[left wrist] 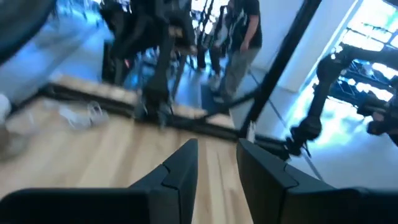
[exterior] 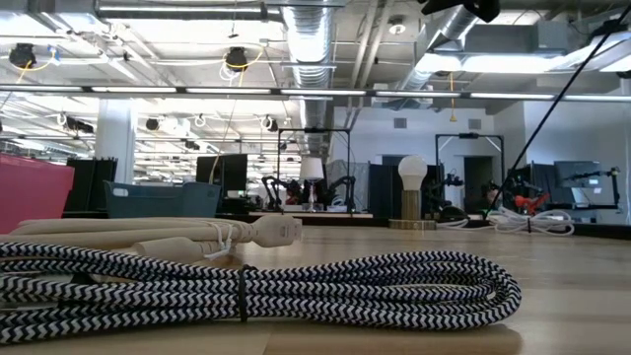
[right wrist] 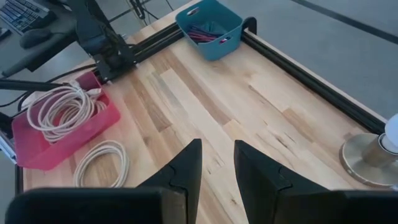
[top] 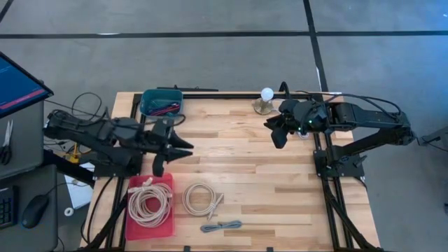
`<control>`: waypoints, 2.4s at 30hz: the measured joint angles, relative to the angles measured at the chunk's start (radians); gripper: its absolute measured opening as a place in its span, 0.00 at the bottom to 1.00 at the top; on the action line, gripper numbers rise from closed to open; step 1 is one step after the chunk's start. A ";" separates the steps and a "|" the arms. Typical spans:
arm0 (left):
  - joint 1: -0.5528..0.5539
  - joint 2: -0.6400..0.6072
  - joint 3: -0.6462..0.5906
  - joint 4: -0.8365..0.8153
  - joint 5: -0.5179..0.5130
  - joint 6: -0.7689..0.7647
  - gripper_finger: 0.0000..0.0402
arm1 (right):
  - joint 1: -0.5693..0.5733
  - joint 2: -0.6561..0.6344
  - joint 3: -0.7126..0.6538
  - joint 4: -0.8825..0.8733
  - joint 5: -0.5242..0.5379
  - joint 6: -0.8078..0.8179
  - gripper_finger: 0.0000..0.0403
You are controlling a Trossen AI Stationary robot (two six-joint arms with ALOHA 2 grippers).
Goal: Pick & Place USB Port
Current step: Put the black and white USB cable into the blue bin
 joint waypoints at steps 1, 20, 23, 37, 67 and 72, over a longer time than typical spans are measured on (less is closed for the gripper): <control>0.007 0.000 0.000 0.014 -0.004 0.017 0.27 | 0.000 0.000 0.000 0.000 0.000 0.000 0.22; 0.029 0.003 0.000 0.033 -0.005 0.026 0.27 | 0.000 0.000 0.000 0.005 0.000 0.002 0.22; 0.029 0.003 0.000 0.051 -0.005 0.026 0.27 | 0.000 0.000 0.000 0.005 0.000 0.002 0.22; 0.029 0.003 0.000 0.092 -0.005 0.027 0.27 | 0.044 0.106 0.002 0.130 -0.431 -0.057 0.22; 0.029 0.003 0.000 0.084 -0.020 0.027 0.27 | 0.406 0.578 0.001 0.221 -0.597 0.264 0.51; 0.029 0.003 0.000 0.084 -0.020 0.027 0.27 | 0.433 0.650 0.047 0.251 -0.601 0.299 0.48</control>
